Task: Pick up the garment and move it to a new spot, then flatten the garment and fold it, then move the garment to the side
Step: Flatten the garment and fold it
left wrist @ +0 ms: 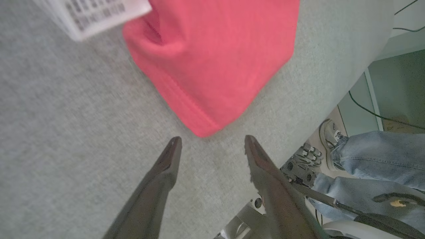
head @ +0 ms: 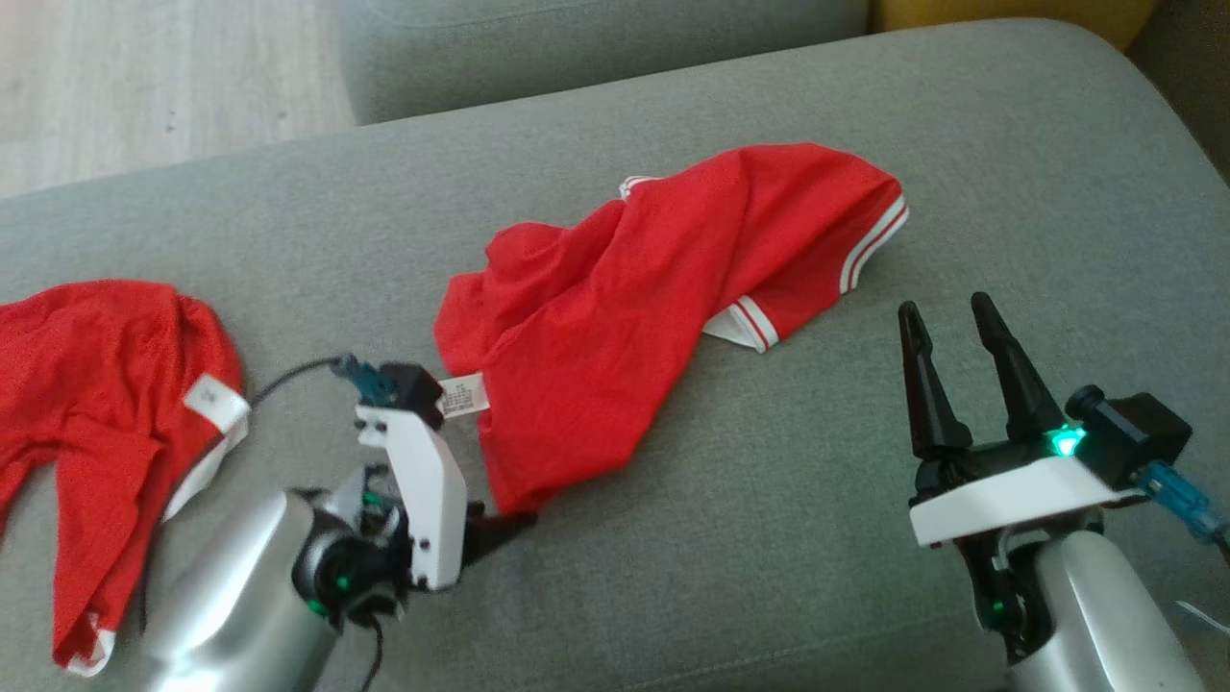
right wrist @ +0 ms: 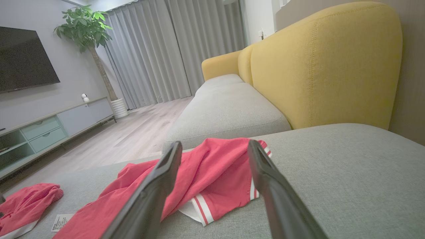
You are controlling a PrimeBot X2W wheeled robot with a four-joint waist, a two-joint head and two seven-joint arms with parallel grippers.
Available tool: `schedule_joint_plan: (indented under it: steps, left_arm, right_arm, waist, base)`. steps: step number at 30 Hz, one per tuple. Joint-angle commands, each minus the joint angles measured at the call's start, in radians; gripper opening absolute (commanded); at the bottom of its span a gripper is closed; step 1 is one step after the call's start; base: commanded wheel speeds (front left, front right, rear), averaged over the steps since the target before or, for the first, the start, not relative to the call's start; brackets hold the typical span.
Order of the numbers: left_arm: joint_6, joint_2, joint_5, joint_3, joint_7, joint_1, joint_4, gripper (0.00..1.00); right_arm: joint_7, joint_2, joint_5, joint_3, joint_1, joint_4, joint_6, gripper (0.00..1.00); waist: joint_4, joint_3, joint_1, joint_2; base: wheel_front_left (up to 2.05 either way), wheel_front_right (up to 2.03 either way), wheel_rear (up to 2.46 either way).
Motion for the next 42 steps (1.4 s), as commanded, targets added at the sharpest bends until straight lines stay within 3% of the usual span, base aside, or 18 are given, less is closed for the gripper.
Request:
schedule_joint_plan:
  steps: [1, 8, 9, 10, 11, 18, 23, 28, 35, 42]
  left_arm:
    - [-0.006, 0.024, 0.007, 0.036, -0.008, -0.083, -0.009, 1.0]
    - [-0.006, -0.01, 0.012, 0.0, -0.057, -0.152, 0.082, 1.0]
    - [-0.006, -0.013, 0.004, -0.004, -0.066, -0.16, 0.089, 0.8]
    - [-0.006, -0.012, 0.001, -0.013, -0.076, -0.169, 0.093, 0.35]
    - [-0.006, -0.01, -0.002, -0.022, -0.085, -0.176, 0.099, 0.0]
    - [-0.006, 0.038, -0.115, -0.052, -0.085, -0.238, 0.037, 0.0]
    - [-0.006, 0.113, -0.238, 0.023, -0.024, -0.315, -0.094, 0.0]
    - [0.048, 0.189, -0.208, 0.109, -0.057, -0.406, -0.128, 0.0]
    - [0.129, 0.207, -0.159, 0.206, -0.188, -0.526, 0.086, 0.0]
    - [0.107, 0.236, -0.056, 0.215, -0.424, -0.592, 0.366, 0.0]
  right_arm:
    - [-0.011, 0.006, 0.004, 0.024, -0.045, -0.033, 0.008, 1.0]
    - [-0.015, 0.013, 0.007, 0.031, -0.06, -0.027, 0.008, 1.0]
    - [-0.015, 0.014, 0.007, 0.032, -0.061, -0.025, 0.008, 1.0]
    - [-0.015, 0.014, 0.008, 0.034, -0.062, -0.023, 0.008, 1.0]
    - [-0.015, 0.015, 0.008, 0.035, -0.064, -0.021, 0.008, 1.0]
    - [-0.016, 0.018, 0.006, 0.039, -0.061, -0.019, 0.008, 1.0]
    - [-0.007, 0.014, 0.007, 0.043, -0.047, -0.032, 0.008, 1.0]
    - [0.001, 0.012, 0.011, 0.048, -0.049, -0.049, 0.008, 1.0]
    - [0.008, 0.013, 0.022, 0.083, -0.081, -0.064, 0.008, 1.0]
    - [-0.01, 0.02, 0.04, 0.119, -0.132, -0.053, 0.008, 1.0]
  waist:
    - [-0.009, 0.009, 0.0, 0.0]
    - [-0.027, 0.028, 0.0, 0.0]
    - [-0.028, 0.03, 0.0, 0.0]
    - [-0.028, 0.032, 0.0, 0.0]
    - [-0.028, 0.032, 0.0, 0.0]
    - [-0.025, 0.022, 0.0, 0.0]
    - [-0.03, 0.021, 0.0, 0.0]
    - [-0.046, 0.044, 0.0, 0.0]
    - [-0.097, 0.109, 0.0, 0.0]
    - [-0.15, 0.163, 0.0, 0.0]
  base:
    - [0.0, 0.0, 0.0]
    - [0.0, 0.0, 0.0]
    - [0.0, 0.0, 0.0]
    - [0.0, 0.0, 0.0]
    - [0.0, 0.0, 0.0]
    - [0.0, 0.0, 0.0]
    - [0.0, 0.0, 0.0]
    - [0.0, 0.0, 0.0]
    - [0.0, 0.0, 0.0]
    - [0.0, 0.0, 0.0]
